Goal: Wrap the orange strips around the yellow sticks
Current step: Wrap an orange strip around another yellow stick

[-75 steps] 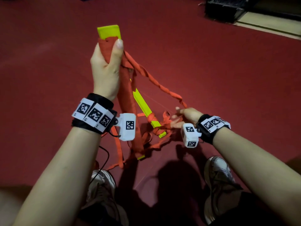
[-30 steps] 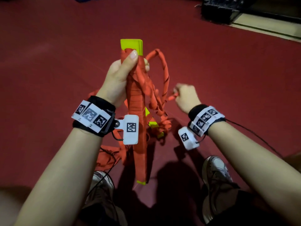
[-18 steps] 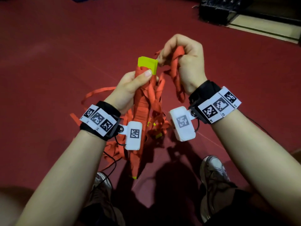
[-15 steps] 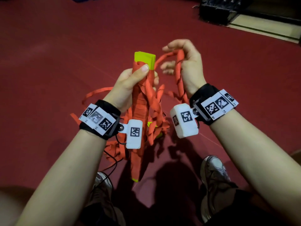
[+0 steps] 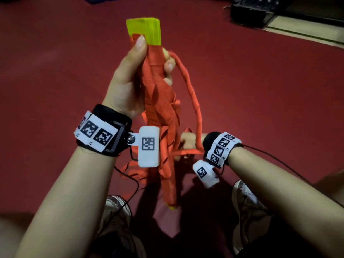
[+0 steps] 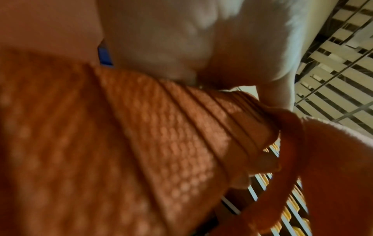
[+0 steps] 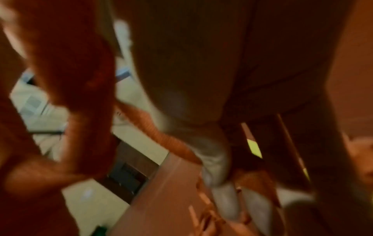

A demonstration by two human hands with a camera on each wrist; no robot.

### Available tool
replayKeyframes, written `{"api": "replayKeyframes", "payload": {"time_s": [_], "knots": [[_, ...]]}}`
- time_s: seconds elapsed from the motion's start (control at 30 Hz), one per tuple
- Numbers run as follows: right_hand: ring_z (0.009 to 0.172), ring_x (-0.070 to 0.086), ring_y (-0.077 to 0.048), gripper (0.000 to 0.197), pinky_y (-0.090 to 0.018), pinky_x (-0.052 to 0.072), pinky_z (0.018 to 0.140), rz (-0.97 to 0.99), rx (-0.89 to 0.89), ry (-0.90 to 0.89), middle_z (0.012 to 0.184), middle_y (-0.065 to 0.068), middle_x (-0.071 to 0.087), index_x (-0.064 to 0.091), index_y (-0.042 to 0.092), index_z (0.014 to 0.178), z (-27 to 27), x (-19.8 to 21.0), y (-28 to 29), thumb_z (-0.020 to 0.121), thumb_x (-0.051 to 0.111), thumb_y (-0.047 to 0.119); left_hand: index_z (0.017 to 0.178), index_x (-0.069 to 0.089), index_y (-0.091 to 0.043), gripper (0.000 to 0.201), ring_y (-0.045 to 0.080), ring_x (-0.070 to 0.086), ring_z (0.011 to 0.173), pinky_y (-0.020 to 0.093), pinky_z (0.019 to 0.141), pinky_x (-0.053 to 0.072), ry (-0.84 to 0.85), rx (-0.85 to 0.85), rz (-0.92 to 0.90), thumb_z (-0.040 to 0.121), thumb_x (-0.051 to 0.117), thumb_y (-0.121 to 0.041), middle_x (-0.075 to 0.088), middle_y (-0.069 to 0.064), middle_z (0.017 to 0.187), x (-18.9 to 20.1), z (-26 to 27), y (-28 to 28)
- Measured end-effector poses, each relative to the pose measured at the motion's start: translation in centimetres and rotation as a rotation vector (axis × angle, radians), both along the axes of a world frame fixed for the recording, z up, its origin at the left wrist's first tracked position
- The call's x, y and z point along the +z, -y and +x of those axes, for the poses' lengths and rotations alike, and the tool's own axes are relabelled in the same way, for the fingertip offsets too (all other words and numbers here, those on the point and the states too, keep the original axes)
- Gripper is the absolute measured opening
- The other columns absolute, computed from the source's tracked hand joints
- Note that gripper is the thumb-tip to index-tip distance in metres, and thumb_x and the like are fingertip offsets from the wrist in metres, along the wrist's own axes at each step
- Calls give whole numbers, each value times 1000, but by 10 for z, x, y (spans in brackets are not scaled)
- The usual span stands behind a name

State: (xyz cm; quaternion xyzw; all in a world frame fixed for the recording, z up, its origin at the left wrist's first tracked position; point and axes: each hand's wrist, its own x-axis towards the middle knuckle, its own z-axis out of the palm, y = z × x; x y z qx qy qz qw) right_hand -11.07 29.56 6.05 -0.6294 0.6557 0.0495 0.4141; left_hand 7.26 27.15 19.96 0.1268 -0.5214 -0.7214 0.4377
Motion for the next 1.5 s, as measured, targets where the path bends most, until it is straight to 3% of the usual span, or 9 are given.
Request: {"api": "replayKeyframes", "payload": {"time_s": [0.13,0.43,0.6,0.73,0.83,1.0,1.13,1.23,1.5], "knots": [[60,61,-14,25,-25,44,59,-469,-57,248,68,-2,60,55,10,74,1,25,19,94,46,-1,90,67,-12,49,17,61,64,29,64,51,151,125,34,73,80,-56,66,5,84,-12,3,5],[94,61,-6,13,-27,48,86,-1733,-313,584,98,6,64,66,6,100,-46,156,41,96,53,9,90,63,-8,33,15,62,60,28,59,54,246,215,134,101,46,-35,66,4,76,-35,4,0],[105,55,-5,35,-22,42,96,-1470,-519,397,116,-4,64,65,13,113,-73,145,49,89,53,35,89,59,-7,37,16,62,60,29,59,56,228,229,78,103,40,-36,64,2,75,-30,5,4],[120,53,-19,36,-63,34,106,-1614,-484,134,122,5,60,65,21,114,-74,145,41,82,54,34,91,59,-4,35,15,64,60,28,60,56,221,244,76,105,40,-30,67,4,74,-32,3,5],[122,52,-25,44,-65,31,108,-1599,-380,62,125,0,59,65,21,113,-73,146,44,71,52,28,93,62,-3,31,18,65,65,29,65,57,237,245,71,98,49,-31,69,9,78,-39,-3,6],[111,63,-29,44,-39,49,100,-686,-220,-138,116,-11,70,70,24,116,-62,139,46,77,50,24,97,61,-3,30,19,67,69,34,70,57,248,234,55,95,50,-31,74,12,90,-48,-12,4],[89,58,-12,45,-27,46,80,-573,-97,406,95,-7,65,71,10,116,-18,124,31,75,53,15,115,54,8,40,24,67,66,33,67,58,244,236,56,96,54,-28,67,29,108,-60,-25,1],[75,37,-24,53,-31,36,68,-435,-133,847,87,-15,43,63,-7,107,-1,111,25,59,52,13,116,53,5,44,29,66,71,40,73,57,230,266,66,91,64,-29,64,26,95,-70,-31,2],[94,68,-17,41,-34,53,93,-862,-56,451,103,-1,72,74,20,113,-1,108,12,75,79,33,100,69,-14,36,24,63,87,47,89,50,203,430,111,79,73,-43,69,8,96,-81,-28,13]]}}
